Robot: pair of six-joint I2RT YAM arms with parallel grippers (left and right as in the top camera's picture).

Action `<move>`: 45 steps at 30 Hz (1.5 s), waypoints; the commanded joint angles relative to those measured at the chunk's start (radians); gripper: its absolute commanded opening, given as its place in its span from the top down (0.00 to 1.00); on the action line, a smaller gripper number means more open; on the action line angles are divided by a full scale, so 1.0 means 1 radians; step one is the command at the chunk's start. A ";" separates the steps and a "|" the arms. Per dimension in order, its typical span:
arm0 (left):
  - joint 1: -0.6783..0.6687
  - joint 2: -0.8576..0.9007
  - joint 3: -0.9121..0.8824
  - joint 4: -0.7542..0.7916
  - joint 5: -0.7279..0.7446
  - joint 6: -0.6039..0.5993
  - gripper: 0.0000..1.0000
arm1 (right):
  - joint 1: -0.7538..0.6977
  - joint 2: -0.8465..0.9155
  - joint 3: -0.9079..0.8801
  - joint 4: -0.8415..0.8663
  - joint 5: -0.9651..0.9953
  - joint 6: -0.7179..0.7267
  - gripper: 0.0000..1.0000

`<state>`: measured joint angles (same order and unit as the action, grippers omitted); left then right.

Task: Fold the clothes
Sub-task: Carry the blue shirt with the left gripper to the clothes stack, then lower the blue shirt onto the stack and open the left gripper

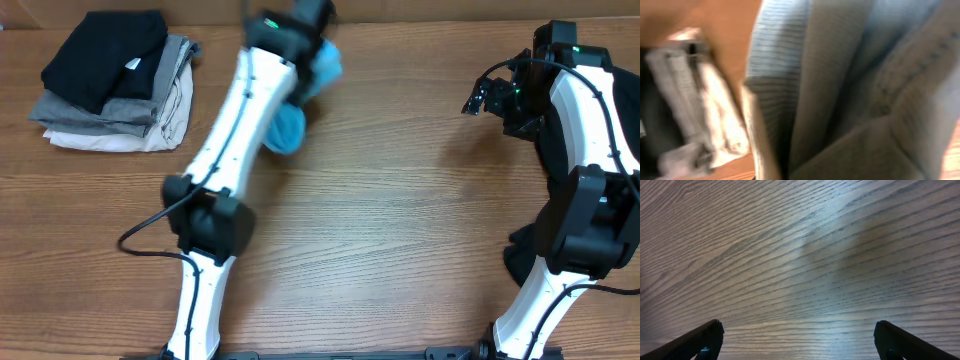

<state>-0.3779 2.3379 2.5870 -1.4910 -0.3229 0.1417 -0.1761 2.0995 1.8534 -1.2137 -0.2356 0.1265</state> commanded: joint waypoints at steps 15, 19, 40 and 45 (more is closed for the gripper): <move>0.453 -0.015 0.542 0.040 0.004 0.170 0.96 | -0.003 0.002 0.015 -0.028 0.002 0.002 0.00; 0.579 -0.014 0.478 0.079 0.087 0.251 0.96 | -0.003 0.002 0.015 -0.031 0.001 0.003 0.00; 0.737 -0.009 0.022 0.497 0.179 0.404 0.96 | 0.002 0.002 0.015 -0.071 0.002 0.005 0.00; 0.705 -0.008 -0.002 0.455 0.225 0.349 0.96 | 0.009 0.002 0.015 -0.071 0.002 0.005 0.00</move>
<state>0.3580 2.3402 2.5931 -1.0245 -0.1631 0.5262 -0.1749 2.0998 1.8534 -1.2846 -0.2359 0.1303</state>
